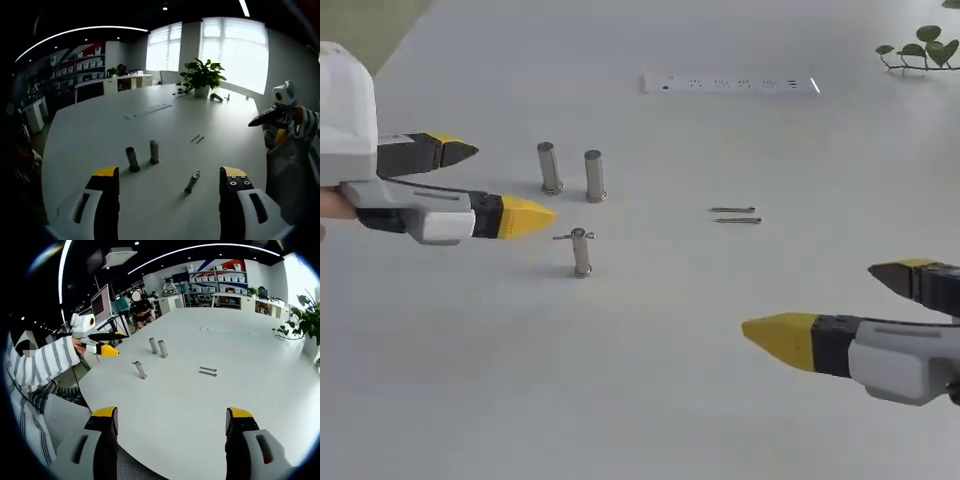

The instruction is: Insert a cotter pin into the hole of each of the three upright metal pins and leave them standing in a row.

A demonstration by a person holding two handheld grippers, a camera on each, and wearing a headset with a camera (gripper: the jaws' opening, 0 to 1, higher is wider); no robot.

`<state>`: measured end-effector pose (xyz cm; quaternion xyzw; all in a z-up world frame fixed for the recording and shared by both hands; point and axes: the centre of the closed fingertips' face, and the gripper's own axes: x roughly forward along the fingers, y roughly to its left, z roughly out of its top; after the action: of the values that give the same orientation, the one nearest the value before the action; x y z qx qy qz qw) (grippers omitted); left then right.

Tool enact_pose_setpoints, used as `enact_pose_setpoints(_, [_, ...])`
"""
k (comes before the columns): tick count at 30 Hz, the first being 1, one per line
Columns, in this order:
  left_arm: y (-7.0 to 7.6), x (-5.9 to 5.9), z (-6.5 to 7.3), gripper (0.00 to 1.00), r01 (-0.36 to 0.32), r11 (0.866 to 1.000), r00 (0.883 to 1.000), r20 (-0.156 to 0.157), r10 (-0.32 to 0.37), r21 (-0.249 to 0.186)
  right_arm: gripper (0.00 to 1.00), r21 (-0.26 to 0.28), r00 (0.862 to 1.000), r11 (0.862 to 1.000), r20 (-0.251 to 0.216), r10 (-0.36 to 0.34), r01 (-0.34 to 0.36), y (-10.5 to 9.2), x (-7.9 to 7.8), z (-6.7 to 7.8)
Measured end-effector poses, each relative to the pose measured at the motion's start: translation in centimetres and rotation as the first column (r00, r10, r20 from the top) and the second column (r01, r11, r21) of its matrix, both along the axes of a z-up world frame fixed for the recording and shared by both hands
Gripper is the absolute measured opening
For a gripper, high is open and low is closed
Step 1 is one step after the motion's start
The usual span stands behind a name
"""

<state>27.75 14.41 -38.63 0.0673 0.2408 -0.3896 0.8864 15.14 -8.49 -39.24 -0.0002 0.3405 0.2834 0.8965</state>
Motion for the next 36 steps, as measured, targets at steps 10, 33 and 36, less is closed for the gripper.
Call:
enact_pose_setpoints(10, [0.7,3.4,-1.3,0.68,-0.087,0.995,0.996,0.007,0.087,0.042,0.85,-0.008,1.0,1.0,0.005,-0.019,0.019,-0.6,-0.2,0.1])
enact_pose_setpoints(33, [-0.4,8.9,-5.6,0.3,-0.165,0.98,0.985,-0.023,0.169,0.106,0.82,-0.016,0.999,0.999,-0.025,-0.039,0.039,-1.0,-0.4,-0.4])
enact_pose_setpoints(36, [-0.3,9.3,-5.9,0.29,-0.19,0.973,0.981,-0.01,0.193,0.129,0.82,-0.017,0.999,0.999,-0.03,-0.041,0.04,-1.1,-0.3,-0.6])
